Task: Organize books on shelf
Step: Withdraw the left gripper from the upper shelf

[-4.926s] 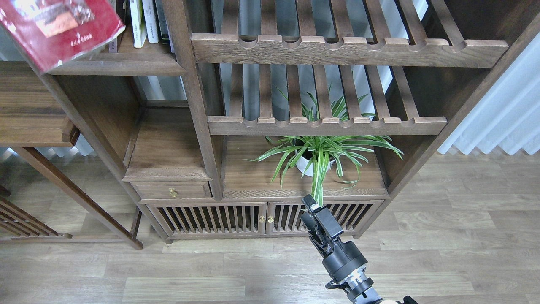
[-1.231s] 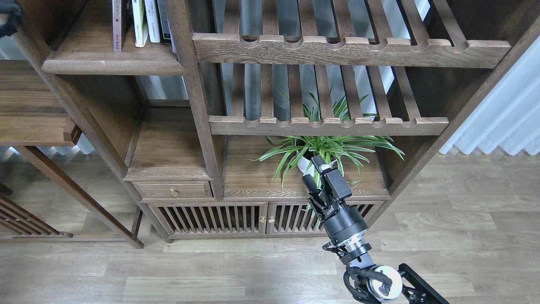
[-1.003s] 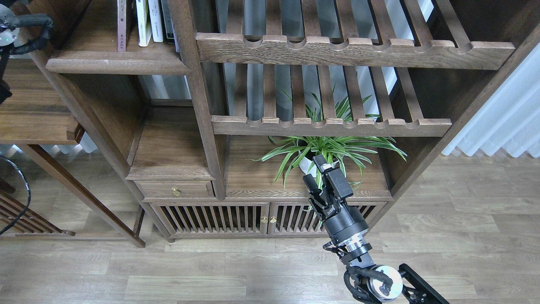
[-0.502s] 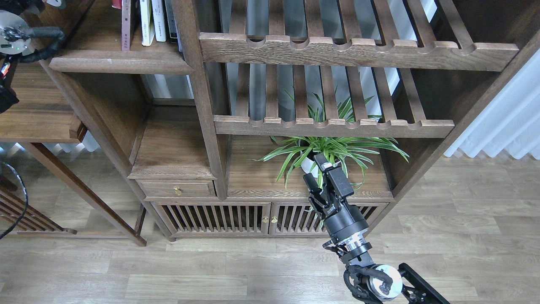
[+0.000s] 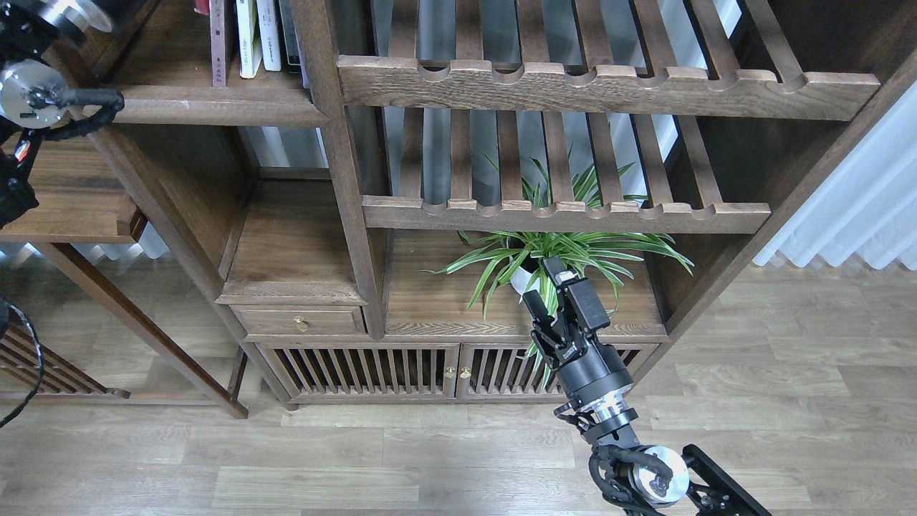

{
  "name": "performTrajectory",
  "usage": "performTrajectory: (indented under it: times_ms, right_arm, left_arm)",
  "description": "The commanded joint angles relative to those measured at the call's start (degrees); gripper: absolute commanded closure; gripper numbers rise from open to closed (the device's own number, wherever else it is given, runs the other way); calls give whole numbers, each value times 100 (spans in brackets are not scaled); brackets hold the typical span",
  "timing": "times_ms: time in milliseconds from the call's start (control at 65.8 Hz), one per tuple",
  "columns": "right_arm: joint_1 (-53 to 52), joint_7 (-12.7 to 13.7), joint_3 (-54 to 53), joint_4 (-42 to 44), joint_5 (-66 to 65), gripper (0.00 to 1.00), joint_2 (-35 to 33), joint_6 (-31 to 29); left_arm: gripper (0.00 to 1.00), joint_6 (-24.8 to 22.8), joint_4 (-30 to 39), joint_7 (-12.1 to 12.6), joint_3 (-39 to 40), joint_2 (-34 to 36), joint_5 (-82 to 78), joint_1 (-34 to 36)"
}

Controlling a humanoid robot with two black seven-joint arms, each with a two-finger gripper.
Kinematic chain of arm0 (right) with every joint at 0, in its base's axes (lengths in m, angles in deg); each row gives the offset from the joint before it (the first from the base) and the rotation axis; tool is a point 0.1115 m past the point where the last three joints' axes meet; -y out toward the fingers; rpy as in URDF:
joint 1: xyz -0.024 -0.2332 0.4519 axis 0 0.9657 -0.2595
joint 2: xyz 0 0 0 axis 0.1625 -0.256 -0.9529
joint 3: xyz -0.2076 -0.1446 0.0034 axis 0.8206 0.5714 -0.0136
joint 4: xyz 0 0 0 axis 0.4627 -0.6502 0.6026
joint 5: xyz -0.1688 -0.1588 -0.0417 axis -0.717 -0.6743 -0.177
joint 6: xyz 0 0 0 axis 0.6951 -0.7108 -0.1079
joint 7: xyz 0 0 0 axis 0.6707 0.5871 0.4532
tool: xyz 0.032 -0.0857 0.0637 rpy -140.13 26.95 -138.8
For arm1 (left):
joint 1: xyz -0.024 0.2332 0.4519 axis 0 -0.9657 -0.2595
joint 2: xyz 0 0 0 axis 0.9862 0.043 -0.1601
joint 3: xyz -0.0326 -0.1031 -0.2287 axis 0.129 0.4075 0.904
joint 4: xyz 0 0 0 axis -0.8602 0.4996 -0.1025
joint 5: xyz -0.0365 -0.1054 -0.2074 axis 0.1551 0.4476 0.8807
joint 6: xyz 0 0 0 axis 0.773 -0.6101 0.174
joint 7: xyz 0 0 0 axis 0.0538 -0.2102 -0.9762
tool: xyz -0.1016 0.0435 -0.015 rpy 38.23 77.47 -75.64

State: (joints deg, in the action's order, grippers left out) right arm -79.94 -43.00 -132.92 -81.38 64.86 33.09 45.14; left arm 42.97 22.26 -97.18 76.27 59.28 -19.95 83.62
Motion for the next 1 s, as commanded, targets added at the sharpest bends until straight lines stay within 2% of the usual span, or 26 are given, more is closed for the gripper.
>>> performTrajectory:
  times_ms: [0,182,243,258,289,365,487,547,745,988]
  right_arm:
    - [0,0,3,1,2,1,3,0]
    - [0,-9,3,1,19,1,12,0]
    - [0,-9,3,1,19,1,12,0]
    - [0,-9,-6,1,19,1,12,0]
    - [0,-9,-6,1,19,1,20,0]
    - [0,-9,-6,1,19,1,38,0]
    - [-9,-9,3,1,19,1,47,0]
    - [-9,-9,3,1,19,1,47,0]
    - [-18,-9,12,1,11,1,47,0]
    - [-18,-9,12,1,11,1,47,0]
  left_arm:
    - [95,2,0,-7,29,2,0,-7]
    - [91,2,27,54,73,2,0,-103]
    - [83,2,35,124,108,11,0,-130]
    - [78,2,44,203,152,20,0,-156]
    - [75,2,53,221,196,29,0,-174]
    - [72,2,53,221,249,55,0,-218]
    - [57,2,53,239,275,64,0,-235]
    - [46,2,53,239,345,64,0,-235]
    - [37,2,132,239,433,46,0,-227]
    - [34,2,448,195,609,2,44,-235]
